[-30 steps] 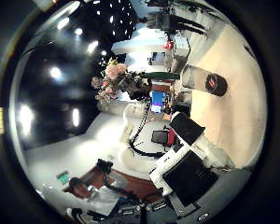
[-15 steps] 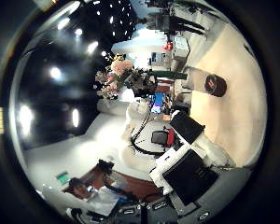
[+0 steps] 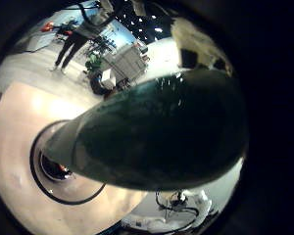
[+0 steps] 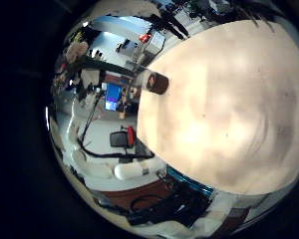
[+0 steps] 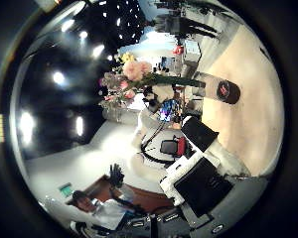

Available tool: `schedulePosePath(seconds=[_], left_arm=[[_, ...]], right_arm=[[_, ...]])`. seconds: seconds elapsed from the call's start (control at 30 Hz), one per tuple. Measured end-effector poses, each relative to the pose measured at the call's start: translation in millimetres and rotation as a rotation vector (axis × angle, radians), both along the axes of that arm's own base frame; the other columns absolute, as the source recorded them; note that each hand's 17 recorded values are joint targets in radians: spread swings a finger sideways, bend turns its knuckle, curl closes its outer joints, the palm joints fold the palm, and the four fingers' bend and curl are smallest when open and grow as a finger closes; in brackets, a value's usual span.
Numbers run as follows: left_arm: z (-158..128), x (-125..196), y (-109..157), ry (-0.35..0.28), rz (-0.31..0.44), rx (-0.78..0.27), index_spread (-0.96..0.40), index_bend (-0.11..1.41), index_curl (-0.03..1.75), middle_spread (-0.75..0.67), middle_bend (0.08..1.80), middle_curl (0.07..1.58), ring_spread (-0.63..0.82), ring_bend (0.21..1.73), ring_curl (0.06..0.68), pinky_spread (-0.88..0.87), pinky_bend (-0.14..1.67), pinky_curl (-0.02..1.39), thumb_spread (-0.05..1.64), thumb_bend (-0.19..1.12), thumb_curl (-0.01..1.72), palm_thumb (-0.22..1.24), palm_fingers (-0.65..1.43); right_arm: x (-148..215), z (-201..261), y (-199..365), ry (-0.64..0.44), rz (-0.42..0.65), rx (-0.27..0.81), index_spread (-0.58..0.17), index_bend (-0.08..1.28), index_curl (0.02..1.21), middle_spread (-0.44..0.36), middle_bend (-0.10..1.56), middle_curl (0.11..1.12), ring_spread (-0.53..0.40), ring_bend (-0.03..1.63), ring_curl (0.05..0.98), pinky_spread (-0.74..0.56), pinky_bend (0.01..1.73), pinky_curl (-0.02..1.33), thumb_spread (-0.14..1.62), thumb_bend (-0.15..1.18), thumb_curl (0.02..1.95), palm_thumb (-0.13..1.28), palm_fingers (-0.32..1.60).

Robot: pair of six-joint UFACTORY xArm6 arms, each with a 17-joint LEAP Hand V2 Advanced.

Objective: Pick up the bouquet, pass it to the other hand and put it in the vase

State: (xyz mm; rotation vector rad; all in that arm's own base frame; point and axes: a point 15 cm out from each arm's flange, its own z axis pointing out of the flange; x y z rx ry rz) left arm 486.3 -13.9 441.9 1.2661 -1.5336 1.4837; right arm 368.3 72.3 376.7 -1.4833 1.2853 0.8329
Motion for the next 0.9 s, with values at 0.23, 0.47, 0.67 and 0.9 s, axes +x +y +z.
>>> schedulePosePath(seconds=[0.23,0.47,0.67,0.9], left_arm=[[-15,-12,53,0.035,0.104,-0.029,-0.07,0.01,0.6,0.53,0.14,0.47,0.58,0.62,0.192,0.59,0.22,0.51,0.87,-0.04,0.39,0.11,-0.32],[0,-50,93,0.044,0.172,-0.037,-0.01,0.06,0.37,0.58,0.14,0.36,0.64,0.54,0.167,0.65,0.19,0.43,0.86,-0.04,0.36,0.1,-0.26],[-3,-104,100,0.105,0.197,0.021,-0.01,0.1,0.27,0.58,0.15,0.29,0.65,0.5,0.159,0.65,0.18,0.39,0.86,-0.03,0.34,0.11,-0.21],[-45,-175,81,0.3,0.21,0.179,0.02,0.13,0.23,0.57,0.15,0.25,0.66,0.46,0.156,0.65,0.18,0.34,0.88,-0.03,0.33,0.12,-0.16]], right_arm=[[-1,0,0,-0.009,0.004,-0.001,-0.383,0.18,0.3,-0.002,0.2,0.35,0.137,0.53,0.216,0.47,0.67,0.24,1.05,-0.02,0.49,0.8,0.23],[-4,-1,2,-0.01,0.016,0.007,-0.385,0.17,0.31,-0.002,0.2,0.35,0.128,0.52,0.215,0.47,0.66,0.23,1.04,-0.02,0.49,0.8,0.26],[-7,-7,2,-0.011,0.028,0.0,-0.376,0.18,0.31,-0.002,0.2,0.35,0.124,0.53,0.215,0.47,0.64,0.22,1.04,-0.02,0.5,0.81,0.29],[-11,-17,-29,0.053,0.058,-0.194,-0.356,0.18,0.32,0.026,0.19,0.35,0.148,0.54,0.214,0.48,0.64,0.21,1.03,-0.02,0.51,0.83,0.31]])
